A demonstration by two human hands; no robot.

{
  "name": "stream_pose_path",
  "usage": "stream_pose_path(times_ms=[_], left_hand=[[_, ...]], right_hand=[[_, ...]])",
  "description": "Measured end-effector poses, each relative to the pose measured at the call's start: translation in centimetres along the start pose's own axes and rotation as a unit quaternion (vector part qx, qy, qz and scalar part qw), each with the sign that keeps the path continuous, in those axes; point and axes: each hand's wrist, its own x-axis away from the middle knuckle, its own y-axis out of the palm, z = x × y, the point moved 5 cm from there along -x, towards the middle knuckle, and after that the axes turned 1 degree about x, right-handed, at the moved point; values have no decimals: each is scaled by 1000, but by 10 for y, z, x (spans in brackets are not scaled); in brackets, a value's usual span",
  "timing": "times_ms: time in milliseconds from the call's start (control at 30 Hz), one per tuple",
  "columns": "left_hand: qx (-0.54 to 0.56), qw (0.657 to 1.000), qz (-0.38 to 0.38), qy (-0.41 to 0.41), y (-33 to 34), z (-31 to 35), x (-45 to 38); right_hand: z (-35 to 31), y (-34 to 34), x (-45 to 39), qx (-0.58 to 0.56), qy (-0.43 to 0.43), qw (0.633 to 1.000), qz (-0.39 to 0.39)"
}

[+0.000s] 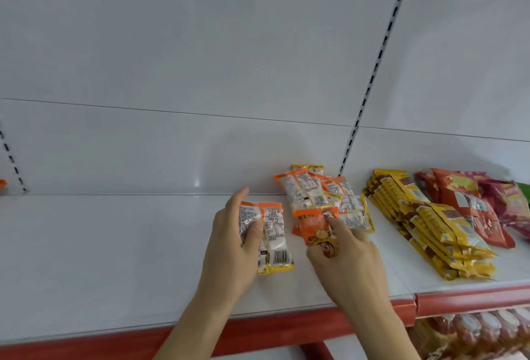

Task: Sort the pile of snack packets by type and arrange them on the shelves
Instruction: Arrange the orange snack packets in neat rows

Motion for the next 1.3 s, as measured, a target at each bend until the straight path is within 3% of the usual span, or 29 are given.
stream_pose_path(times_ms=[100,200,300,433,533,633,733,800,967,1067,1133,1200,1300], left_hand=[[-3,1000,6,6,6,0,-2],[68,997,0,-28,17,7,-2],[155,986,-22,-62,27,14,-2],[131,987,-32,-85,29,11,-3],[104,991,-6,-88,21,6,-8],[92,990,21,-106,7,0,-10],[78,990,54,-104,-9,-4,-11],[64,990,65,-106,-18,-6,-12],[36,991,80,-105,-34,-11,-9],[18,989,99,-106,-42,-15,-10],[11,989,106,-104,-43,-15,-13],[16,988,110,-106,-38,-14,-17],[82,985,100,-116,-25,-8,-20]], right_hand=[[-14,-14,16,-119,-51,988,88],[-35,-3,29,-113,-125,977,131],[-40,10,35,-93,-164,973,132],[-45,9,38,-135,-249,954,102],[-26,9,10,-204,-187,958,75],[-18,11,-25,-49,-195,976,86],[-38,39,-47,84,-299,947,-85],[-47,57,-57,159,-337,917,-140],[-56,64,-72,143,-354,923,-52],[-58,25,-66,-2,-334,936,114],[-59,2,-51,-99,-350,909,205],[-64,-3,-31,-150,-405,874,223],[-64,22,-7,-155,-467,858,148]])
